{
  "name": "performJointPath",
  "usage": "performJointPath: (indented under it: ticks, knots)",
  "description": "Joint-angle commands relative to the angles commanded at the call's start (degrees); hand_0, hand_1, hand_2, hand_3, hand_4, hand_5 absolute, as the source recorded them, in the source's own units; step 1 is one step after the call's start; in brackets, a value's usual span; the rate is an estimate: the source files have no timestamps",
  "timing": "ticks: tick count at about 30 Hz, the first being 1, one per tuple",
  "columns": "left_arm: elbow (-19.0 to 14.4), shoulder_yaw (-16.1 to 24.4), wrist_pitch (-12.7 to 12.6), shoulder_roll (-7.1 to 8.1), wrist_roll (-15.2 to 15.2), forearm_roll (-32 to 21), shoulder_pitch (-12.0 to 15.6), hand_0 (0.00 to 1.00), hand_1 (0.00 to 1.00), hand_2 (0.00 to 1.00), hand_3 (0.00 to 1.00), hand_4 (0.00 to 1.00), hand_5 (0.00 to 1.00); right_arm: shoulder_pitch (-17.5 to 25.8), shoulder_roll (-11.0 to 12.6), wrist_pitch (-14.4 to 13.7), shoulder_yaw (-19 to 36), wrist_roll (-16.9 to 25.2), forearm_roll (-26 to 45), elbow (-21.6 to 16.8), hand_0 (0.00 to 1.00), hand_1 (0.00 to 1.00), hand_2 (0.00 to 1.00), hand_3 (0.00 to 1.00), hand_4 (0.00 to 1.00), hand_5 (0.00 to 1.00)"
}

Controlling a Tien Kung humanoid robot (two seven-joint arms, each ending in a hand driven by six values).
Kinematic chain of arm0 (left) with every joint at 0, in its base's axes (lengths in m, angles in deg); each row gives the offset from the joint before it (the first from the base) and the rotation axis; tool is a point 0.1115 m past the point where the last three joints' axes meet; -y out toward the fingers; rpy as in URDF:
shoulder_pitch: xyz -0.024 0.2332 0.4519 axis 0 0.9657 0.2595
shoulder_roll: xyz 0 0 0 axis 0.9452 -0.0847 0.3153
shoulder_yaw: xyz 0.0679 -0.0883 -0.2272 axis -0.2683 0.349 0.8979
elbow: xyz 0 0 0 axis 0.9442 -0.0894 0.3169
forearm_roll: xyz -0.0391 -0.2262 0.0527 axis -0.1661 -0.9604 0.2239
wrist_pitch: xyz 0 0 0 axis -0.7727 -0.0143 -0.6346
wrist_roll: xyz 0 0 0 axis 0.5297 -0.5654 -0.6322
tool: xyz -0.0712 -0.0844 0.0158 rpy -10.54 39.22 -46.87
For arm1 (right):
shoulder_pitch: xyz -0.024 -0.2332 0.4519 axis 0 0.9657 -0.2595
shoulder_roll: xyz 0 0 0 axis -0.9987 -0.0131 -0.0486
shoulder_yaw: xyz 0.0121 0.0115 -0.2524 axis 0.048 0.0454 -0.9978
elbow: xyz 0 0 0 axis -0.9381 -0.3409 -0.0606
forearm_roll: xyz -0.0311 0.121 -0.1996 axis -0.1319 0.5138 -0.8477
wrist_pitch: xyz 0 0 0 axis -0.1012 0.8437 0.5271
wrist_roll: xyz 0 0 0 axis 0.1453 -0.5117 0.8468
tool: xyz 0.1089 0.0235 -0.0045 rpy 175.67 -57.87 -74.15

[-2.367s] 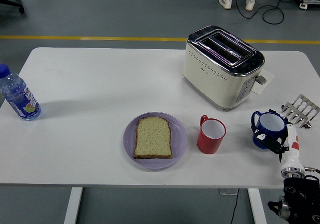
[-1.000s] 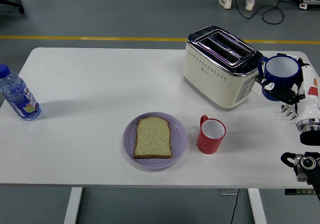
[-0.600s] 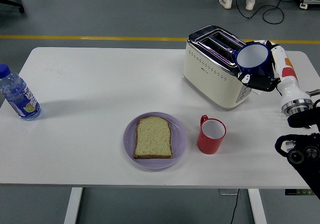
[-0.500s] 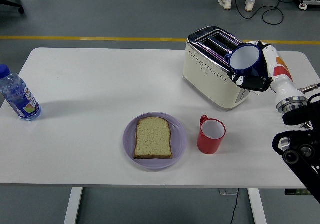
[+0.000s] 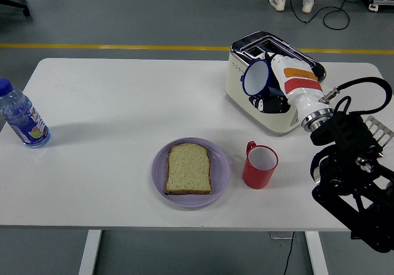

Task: Pick up the cup,pour liquid into bread,place the cup on the desk

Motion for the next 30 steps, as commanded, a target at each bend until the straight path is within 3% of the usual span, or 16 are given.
performJointPath:
  ticks: [16, 30]
  knots:
    - [-0.01, -0.20, -0.03, 0.12, -0.09, -0.62, -0.11, 0.633, 0.641, 0.653, 0.505, 0.240, 0.854, -14.37, 1.66, 5.54, -18.89, -3.29, -1.43, 2.57, 0.301, 0.341, 0.509, 0.531, 0.722, 0.002]
    - [0.06, -1.02, 0.00, -0.05, 0.00, -1.34, 0.78, 0.632, 0.642, 0.653, 0.504, 0.240, 0.854, -22.73, 0.06, 11.99, -30.07, -4.79, -5.85, 4.46, 0.309, 0.346, 0.510, 0.536, 0.705, 0.002]
